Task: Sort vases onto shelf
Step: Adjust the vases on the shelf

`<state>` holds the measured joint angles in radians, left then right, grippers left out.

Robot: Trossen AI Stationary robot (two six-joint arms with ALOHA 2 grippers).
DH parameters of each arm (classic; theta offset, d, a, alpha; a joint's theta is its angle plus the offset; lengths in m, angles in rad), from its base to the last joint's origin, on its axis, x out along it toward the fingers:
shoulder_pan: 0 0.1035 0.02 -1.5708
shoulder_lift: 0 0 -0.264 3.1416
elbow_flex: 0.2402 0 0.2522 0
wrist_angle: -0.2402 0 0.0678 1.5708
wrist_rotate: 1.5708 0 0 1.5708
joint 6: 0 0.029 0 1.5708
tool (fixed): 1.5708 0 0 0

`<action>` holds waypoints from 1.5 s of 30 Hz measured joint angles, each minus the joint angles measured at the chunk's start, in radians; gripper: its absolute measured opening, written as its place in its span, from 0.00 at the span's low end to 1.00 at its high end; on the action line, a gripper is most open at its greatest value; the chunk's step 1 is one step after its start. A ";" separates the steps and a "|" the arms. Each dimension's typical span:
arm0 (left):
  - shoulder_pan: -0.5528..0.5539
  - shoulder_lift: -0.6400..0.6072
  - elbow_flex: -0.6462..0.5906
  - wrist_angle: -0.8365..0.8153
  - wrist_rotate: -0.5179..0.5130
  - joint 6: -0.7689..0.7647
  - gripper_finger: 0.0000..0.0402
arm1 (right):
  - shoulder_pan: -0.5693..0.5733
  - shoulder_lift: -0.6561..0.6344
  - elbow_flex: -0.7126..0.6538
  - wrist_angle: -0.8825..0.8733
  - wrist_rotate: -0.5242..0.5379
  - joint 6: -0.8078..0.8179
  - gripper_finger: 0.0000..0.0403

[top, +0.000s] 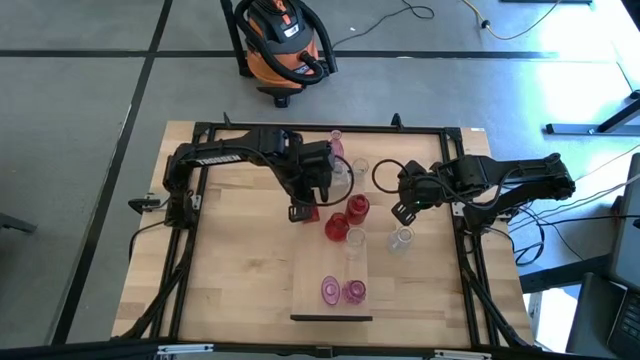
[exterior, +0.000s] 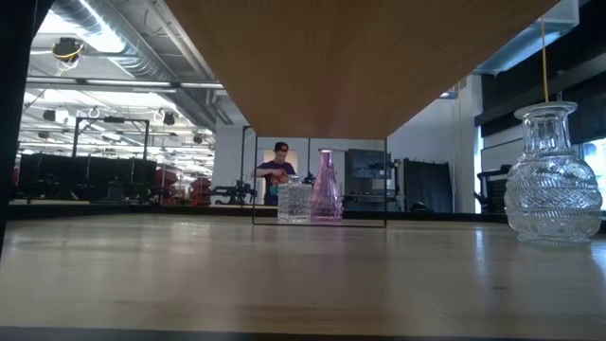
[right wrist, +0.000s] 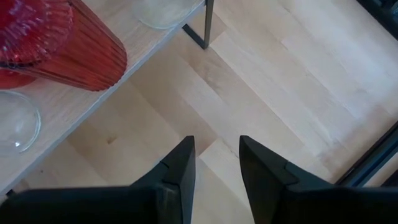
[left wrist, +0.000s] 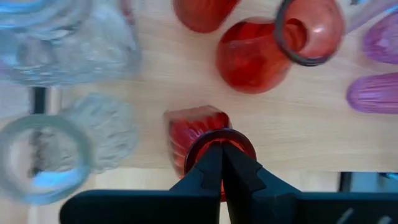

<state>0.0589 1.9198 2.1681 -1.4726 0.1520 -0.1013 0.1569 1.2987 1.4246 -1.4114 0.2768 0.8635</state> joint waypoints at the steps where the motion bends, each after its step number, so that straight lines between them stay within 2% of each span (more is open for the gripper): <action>1: 0.000 0.000 0.011 -0.007 -0.008 0.000 0.00 | 0.000 0.000 0.000 0.001 0.000 0.002 0.27; 11: 0.000 -0.002 0.093 0.001 0.004 -0.010 0.00 | 0.000 0.000 0.000 0.004 0.000 0.018 0.27; 16: -0.004 -0.003 0.111 0.051 0.140 -0.023 0.00 | 0.000 0.000 0.000 0.004 0.000 0.023 0.27; 22: -0.040 0.028 0.111 0.071 0.210 0.008 0.00 | 0.000 0.000 0.000 0.005 0.000 0.025 0.27; 28: -0.063 0.038 0.111 0.160 0.204 0.024 0.00 | 0.000 0.000 0.000 0.004 0.000 0.048 0.27; 33: -0.060 0.046 0.111 0.189 0.160 0.033 0.00 | 0.000 0.000 0.000 0.004 -0.001 0.052 0.27; 37: -0.058 0.073 0.111 0.243 0.179 0.034 0.00 | 0.000 0.000 0.000 0.004 -0.001 0.050 0.27; 45: -0.058 0.093 0.110 0.238 0.152 0.033 0.00 | 0.001 0.000 0.000 0.001 -0.027 0.049 0.27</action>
<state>0.0010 2.0125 2.2780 -1.2346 0.3036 -0.0679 0.1576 1.2987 1.4242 -1.4105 0.2493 0.9127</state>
